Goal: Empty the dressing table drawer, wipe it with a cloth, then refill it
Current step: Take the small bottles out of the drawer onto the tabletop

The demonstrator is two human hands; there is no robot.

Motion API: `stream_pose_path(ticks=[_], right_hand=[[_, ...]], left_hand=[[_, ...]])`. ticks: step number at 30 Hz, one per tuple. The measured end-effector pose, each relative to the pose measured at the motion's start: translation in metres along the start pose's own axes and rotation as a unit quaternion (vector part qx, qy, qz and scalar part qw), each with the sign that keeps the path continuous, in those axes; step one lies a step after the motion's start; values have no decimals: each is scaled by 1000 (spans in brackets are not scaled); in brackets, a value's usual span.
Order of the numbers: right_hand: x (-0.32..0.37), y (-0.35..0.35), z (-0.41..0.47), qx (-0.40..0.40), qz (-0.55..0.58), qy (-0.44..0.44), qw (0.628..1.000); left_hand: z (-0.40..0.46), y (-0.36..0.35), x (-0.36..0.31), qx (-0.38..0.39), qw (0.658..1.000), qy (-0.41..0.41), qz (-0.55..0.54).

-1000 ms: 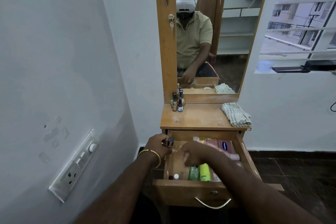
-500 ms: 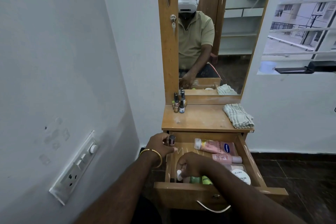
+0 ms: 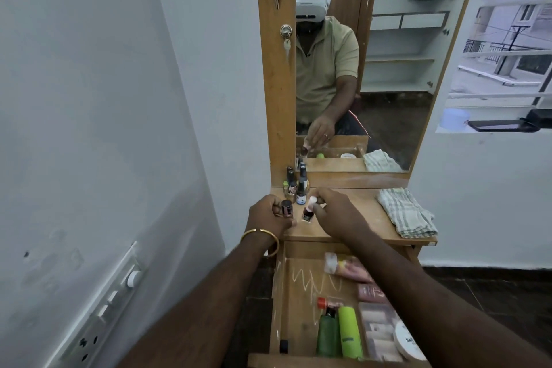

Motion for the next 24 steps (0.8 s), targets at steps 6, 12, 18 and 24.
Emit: stream_pose_path(ticks=[6, 12, 18, 24], right_hand=[[-5, -20, 23, -11, -46, 7, 999], [-7, -30, 37, 8, 8, 14, 1000], [-19, -32, 36, -33, 36, 10, 999], [-24, -33, 41, -53, 56, -2, 997]], left_hand=[[26, -13, 5, -6, 1000, 0, 18], [41, -17, 7, -16, 1000, -5, 3], [45, -23, 9, -32, 999, -3, -41], [52, -22, 11, -42, 998, -8, -46]])
Point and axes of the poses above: each hand's wrist, its own z-axis towards the middle knuckle, its own y-axis out of the back of the hand, x = y × z, the point moved 10 cm from there along z, towards the middle knuckle, and after that the axes turned 1 degree about -y, right-handed, at the moved point
